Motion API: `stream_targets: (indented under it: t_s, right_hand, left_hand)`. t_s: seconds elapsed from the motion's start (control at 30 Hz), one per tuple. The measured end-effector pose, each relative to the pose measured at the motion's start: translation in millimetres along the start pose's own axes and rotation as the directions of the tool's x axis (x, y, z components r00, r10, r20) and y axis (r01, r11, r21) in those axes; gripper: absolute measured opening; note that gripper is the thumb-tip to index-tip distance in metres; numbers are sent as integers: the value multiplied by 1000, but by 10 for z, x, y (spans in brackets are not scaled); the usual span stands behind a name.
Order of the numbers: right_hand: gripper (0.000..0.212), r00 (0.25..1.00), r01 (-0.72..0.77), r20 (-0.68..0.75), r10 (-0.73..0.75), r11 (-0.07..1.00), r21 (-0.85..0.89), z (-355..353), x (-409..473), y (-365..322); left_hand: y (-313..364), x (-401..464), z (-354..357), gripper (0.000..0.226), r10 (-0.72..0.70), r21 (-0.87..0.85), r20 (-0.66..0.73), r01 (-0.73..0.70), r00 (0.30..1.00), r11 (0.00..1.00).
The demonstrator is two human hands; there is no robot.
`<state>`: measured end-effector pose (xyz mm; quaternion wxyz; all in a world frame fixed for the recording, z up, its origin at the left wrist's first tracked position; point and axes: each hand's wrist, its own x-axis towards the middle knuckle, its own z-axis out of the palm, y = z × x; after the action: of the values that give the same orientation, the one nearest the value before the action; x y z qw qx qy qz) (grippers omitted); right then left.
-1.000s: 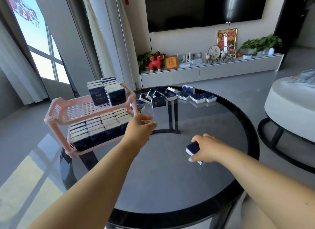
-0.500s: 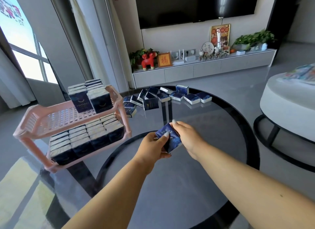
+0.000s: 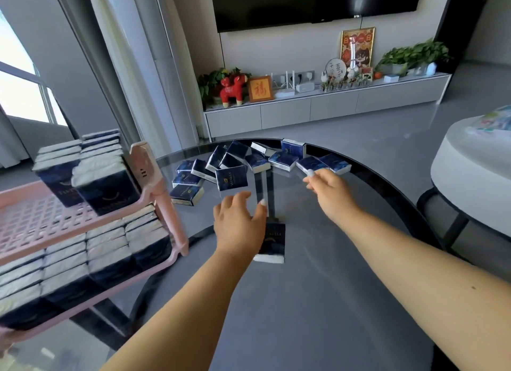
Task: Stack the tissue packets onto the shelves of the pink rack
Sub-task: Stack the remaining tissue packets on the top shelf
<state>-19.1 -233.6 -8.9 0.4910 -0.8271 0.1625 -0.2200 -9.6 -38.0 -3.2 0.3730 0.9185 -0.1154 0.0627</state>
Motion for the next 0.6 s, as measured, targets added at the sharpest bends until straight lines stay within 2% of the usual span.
stream_targets:
  t_s: [0.13, 0.2, 0.27, 0.43, 0.6]
  right_hand:
    - [22, 984, 48, -154, -88, 968, -247, -95, 465, 87]
    - [27, 971, 44, -207, -120, 940, -338, -131, 707, 134]
    - [37, 974, -19, -214, -71, 919, -393, -157, 942, 174]
    - [55, 987, -95, -158, 33, 911, -400, -141, 1441, 260]
    - [62, 994, -106, -57, 93, 943, -316, 20, 1777, 220]
  left_hand:
    - [55, 444, 38, 56, -75, 21, -125, 78, 989, 997]
    - [40, 704, 45, 62, -172, 38, -179, 181, 969, 983]
    - [-11, 954, 39, 65, -261, 55, -221, 280, 940, 959]
    - [-192, 1424, 13, 70, -432, 65, -274, 465, 859, 883]
    - [-206, 1829, 2, 65, -559, 126, -248, 598, 791, 791]
